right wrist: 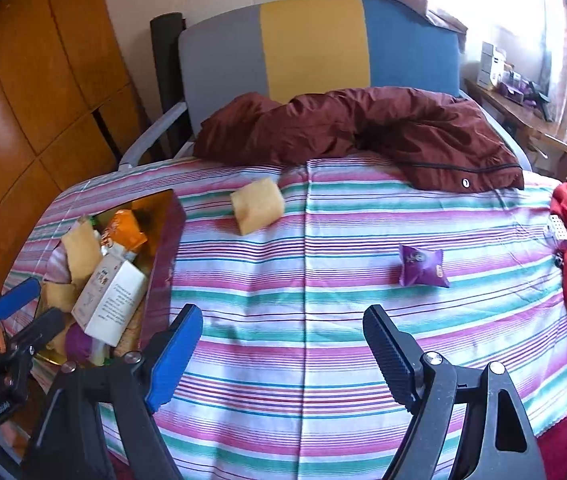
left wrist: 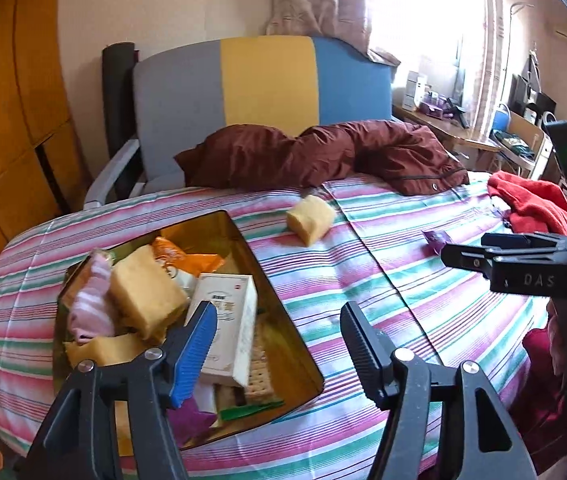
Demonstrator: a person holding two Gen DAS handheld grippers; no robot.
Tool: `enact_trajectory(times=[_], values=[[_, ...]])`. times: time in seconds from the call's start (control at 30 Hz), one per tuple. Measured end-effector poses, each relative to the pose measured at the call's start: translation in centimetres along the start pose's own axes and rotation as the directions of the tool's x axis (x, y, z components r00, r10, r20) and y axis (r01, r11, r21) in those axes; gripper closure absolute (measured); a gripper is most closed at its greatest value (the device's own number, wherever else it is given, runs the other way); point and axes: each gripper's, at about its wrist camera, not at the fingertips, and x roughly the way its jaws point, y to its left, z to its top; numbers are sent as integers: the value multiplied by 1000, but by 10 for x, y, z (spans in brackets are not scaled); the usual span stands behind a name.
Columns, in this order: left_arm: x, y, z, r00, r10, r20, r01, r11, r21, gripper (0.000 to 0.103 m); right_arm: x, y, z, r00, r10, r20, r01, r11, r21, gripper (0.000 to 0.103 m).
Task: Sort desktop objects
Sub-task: 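Move both tools back from the tray toward the second purple pack and sponge, then grasp the purple snack pack with the right tool while the left tool grasps the yellow sponge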
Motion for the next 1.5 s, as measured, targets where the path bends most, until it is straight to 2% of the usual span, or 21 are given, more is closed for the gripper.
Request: enact_trajectory(times=[0.53,0.97,1.1,1.27,1.4,1.5], values=[[29,-17,18,999,-2,-38,4,998,57,38,21,-50,24,998,-36,-58,42,994,106,20],[67,-30,28,993,-32,-118,41,996,77,38,56,-138,49,990,-75,-121,107,951,289,21],[80,-29,35,988,-51,-148,60,996,58,38,79,-157,50,985,-61,-163,112,937,330,21],[99,-26,47,979,-78,-189,82,996,17,38,109,-158,48,976,-86,-199,139,953,270,21],[117,-22,57,967,-100,-234,97,995,-23,36,128,-157,44,966,-104,-238,159,962,224,30],[126,-22,63,965,-98,-245,95,995,-23,33,135,-159,44,962,-121,-247,176,960,216,30]])
